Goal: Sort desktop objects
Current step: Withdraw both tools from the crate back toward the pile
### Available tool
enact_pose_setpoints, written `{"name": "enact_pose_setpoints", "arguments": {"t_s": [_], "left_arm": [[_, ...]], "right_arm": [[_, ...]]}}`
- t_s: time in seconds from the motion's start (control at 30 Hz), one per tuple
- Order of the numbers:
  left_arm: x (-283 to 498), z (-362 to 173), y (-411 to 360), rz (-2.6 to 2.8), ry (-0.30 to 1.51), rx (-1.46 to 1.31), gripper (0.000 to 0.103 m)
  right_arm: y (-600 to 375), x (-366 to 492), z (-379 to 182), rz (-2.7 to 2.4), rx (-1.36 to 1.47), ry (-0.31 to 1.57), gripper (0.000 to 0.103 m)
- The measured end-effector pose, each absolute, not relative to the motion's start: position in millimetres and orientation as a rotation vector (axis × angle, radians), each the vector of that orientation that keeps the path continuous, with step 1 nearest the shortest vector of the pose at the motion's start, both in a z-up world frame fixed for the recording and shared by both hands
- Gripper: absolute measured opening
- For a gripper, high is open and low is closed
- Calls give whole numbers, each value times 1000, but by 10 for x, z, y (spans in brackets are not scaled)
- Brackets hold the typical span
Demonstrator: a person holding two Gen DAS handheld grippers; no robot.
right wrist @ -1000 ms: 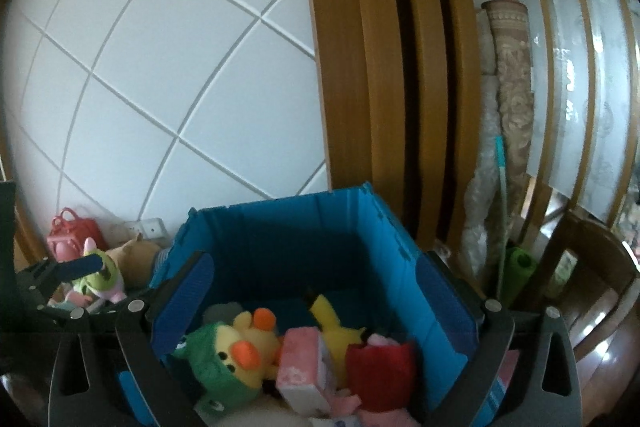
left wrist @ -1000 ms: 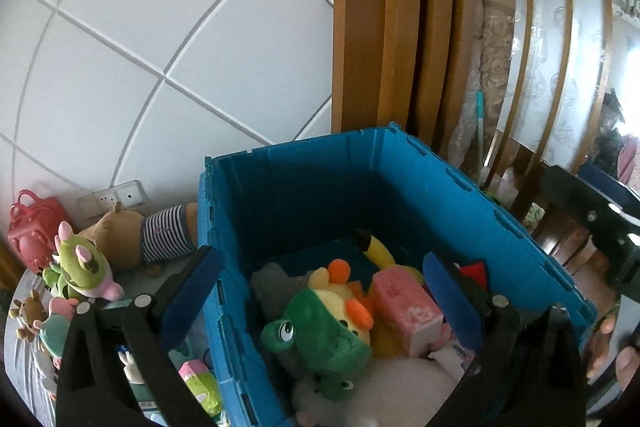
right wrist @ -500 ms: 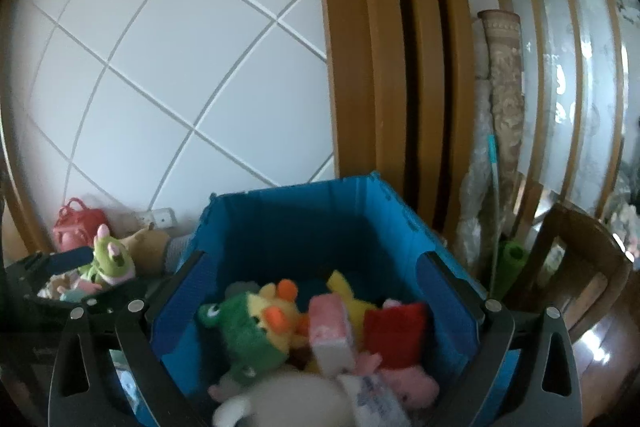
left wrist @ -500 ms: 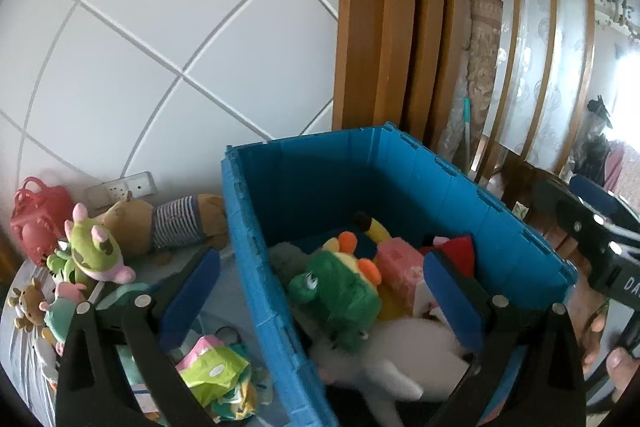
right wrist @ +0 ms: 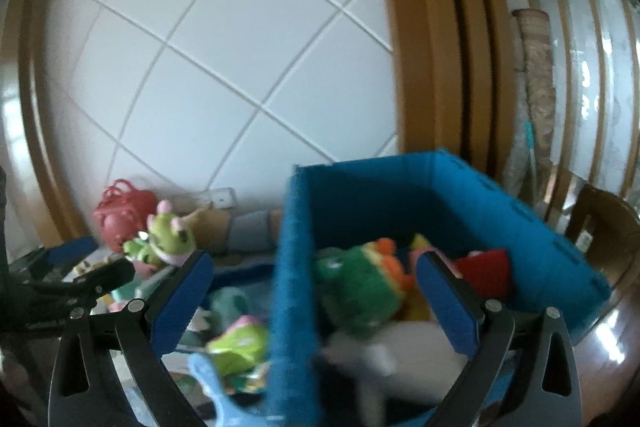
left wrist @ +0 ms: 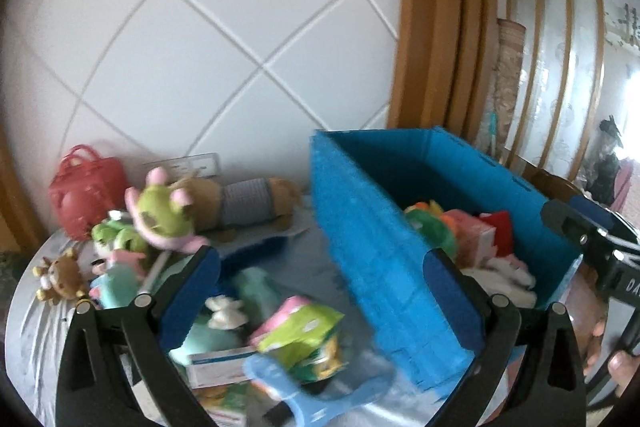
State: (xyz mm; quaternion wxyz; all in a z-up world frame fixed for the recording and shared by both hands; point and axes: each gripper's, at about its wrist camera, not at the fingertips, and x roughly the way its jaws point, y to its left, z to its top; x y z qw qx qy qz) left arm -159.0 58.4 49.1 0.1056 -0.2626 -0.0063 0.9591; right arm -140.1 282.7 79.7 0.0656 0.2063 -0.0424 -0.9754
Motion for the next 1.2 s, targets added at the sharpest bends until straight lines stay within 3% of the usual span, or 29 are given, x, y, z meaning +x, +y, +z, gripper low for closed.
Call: {"name": "enact_pose_setpoints", "arguments": {"t_s": [0.2,0.63,0.83,1.2], "left_arm": [[-1234,276,-356,2915,-6,-795,103],[-947,-880,-2054,2971,-142,-1242,103],[-918,-1174,-2189,2979,-191,-1321,103],[-1281,-1627,-1922,2863,-109,-1484,103]], "right_arm": [[2017,-1134,613,-2877,551,-171,103],[935,-1171,-771,-2541,1007,-298,103],[733,-1402,-1159,-2437,1131,-274,103],[602,-1758,-1639,-2353,1284,-264,103]]}}
